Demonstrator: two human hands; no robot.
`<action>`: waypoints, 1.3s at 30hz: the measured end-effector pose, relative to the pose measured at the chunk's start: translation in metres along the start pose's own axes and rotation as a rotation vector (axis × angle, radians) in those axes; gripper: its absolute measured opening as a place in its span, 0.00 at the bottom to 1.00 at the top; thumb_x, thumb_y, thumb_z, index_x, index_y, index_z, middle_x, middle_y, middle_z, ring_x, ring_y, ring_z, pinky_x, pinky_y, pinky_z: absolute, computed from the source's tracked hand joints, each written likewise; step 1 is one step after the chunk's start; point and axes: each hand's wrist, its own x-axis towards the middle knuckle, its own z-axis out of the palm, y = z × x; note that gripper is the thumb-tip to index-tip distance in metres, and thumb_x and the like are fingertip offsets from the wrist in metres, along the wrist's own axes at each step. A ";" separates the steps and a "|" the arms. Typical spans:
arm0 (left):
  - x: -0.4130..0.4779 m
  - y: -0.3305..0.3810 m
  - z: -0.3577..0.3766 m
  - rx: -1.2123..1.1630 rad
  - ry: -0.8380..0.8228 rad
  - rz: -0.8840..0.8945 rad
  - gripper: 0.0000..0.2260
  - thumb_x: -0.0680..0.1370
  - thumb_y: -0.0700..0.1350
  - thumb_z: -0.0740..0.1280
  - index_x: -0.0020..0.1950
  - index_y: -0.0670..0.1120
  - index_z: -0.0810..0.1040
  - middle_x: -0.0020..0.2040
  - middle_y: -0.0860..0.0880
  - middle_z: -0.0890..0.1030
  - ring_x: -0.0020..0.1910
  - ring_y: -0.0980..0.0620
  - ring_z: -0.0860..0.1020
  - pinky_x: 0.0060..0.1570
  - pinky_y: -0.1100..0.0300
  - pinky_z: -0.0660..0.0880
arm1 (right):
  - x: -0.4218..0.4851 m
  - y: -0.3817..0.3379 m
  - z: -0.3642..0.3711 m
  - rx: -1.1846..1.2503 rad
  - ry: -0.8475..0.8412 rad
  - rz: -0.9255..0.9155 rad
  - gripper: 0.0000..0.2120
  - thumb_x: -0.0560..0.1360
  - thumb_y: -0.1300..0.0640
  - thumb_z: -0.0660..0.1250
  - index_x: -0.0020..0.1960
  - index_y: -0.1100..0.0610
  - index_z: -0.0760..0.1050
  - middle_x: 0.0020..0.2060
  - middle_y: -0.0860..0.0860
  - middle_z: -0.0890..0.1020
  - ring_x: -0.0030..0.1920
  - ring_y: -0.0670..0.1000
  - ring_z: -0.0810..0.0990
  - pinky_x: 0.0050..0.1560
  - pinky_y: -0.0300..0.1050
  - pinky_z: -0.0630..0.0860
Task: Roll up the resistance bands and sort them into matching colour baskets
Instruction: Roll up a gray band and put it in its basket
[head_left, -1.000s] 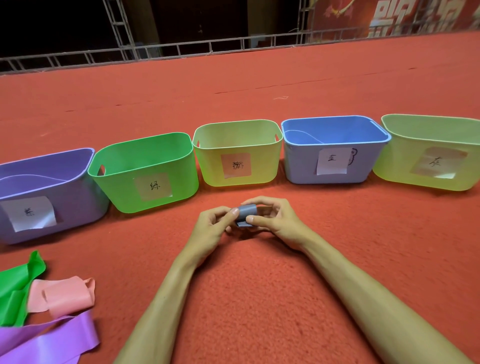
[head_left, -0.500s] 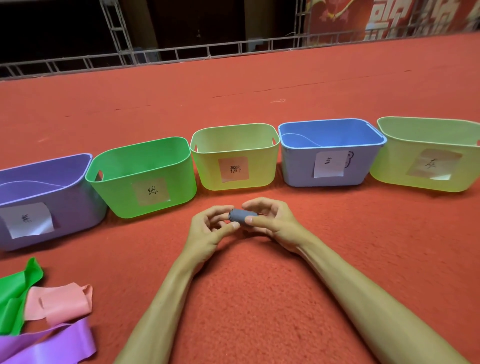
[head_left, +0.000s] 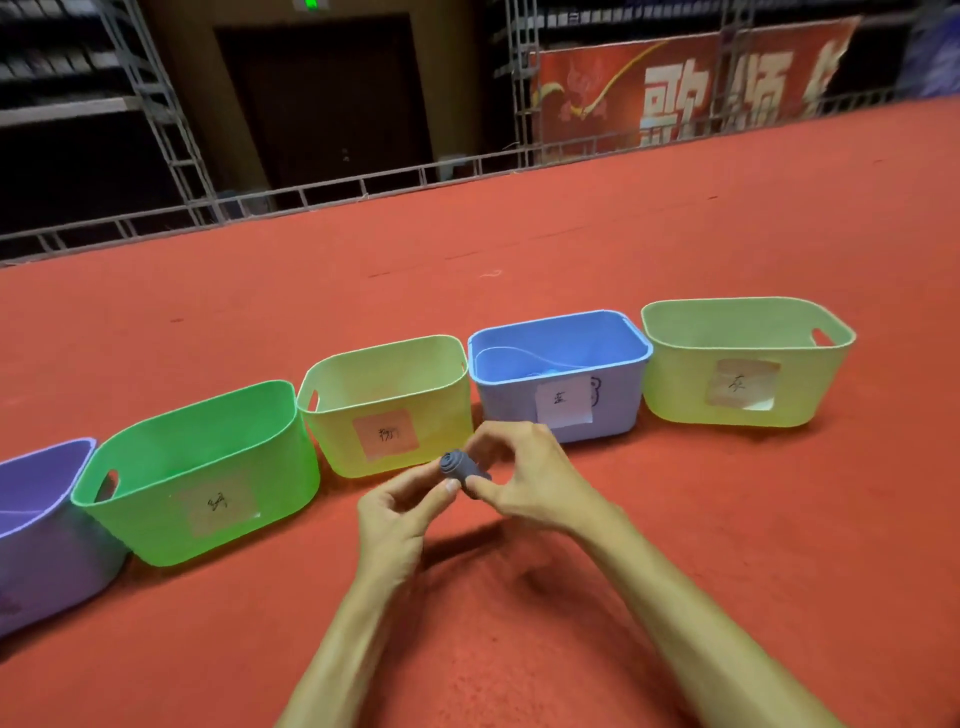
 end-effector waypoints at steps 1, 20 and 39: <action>0.009 0.006 0.020 0.043 -0.016 0.035 0.12 0.73 0.32 0.75 0.52 0.45 0.88 0.51 0.44 0.88 0.50 0.51 0.84 0.60 0.52 0.79 | 0.004 0.002 -0.025 -0.031 -0.004 0.022 0.07 0.68 0.55 0.76 0.45 0.52 0.82 0.37 0.44 0.85 0.42 0.45 0.84 0.47 0.43 0.80; 0.164 0.029 0.371 0.502 -0.398 0.230 0.06 0.71 0.39 0.78 0.46 0.48 0.88 0.41 0.52 0.88 0.44 0.56 0.87 0.52 0.49 0.84 | 0.056 0.132 -0.354 -0.427 0.061 0.326 0.05 0.65 0.59 0.77 0.40 0.53 0.84 0.35 0.48 0.86 0.40 0.48 0.85 0.43 0.52 0.82; 0.204 -0.030 0.496 1.197 -0.631 0.118 0.15 0.61 0.51 0.83 0.36 0.47 0.81 0.33 0.49 0.82 0.36 0.48 0.83 0.33 0.58 0.74 | 0.071 0.213 -0.378 -1.320 -0.401 0.416 0.11 0.71 0.48 0.73 0.44 0.49 0.71 0.41 0.49 0.78 0.54 0.56 0.81 0.65 0.59 0.65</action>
